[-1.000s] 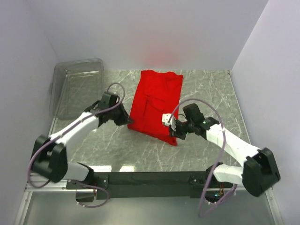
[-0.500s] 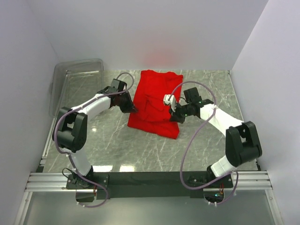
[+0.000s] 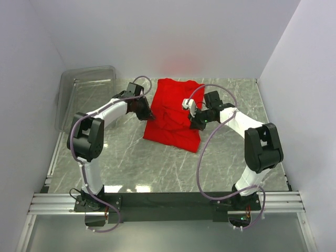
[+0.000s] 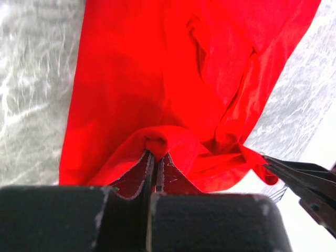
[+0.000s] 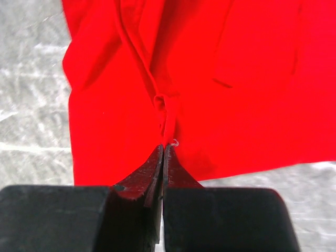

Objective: Fold and stack the t-shirts
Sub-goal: Fold the T-shirt at the center of the board.

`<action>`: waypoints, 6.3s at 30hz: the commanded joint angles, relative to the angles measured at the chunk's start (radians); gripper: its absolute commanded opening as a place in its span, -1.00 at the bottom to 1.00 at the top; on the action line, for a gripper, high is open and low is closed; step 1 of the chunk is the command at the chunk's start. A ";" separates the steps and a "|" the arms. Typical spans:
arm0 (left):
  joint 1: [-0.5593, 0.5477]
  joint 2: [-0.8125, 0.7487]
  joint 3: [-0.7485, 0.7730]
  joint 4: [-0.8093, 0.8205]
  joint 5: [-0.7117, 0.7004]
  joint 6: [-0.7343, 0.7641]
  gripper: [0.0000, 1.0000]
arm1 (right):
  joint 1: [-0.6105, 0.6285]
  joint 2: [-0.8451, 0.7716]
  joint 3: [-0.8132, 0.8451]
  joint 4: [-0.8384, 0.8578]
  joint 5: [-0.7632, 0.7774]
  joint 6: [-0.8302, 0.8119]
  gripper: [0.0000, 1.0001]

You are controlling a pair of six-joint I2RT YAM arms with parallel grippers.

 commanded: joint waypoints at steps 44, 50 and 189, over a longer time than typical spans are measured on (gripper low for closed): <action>0.058 -0.319 -0.102 0.104 -0.018 0.212 0.30 | -0.079 -0.138 0.095 -0.030 -0.076 0.194 0.33; 0.054 -0.476 -0.372 0.210 0.023 0.210 0.30 | -0.100 -0.265 -0.046 -0.083 -0.072 0.265 0.33; -0.014 -0.228 -0.282 0.416 -0.152 0.238 0.16 | -0.117 0.213 0.264 0.011 0.263 0.727 -0.50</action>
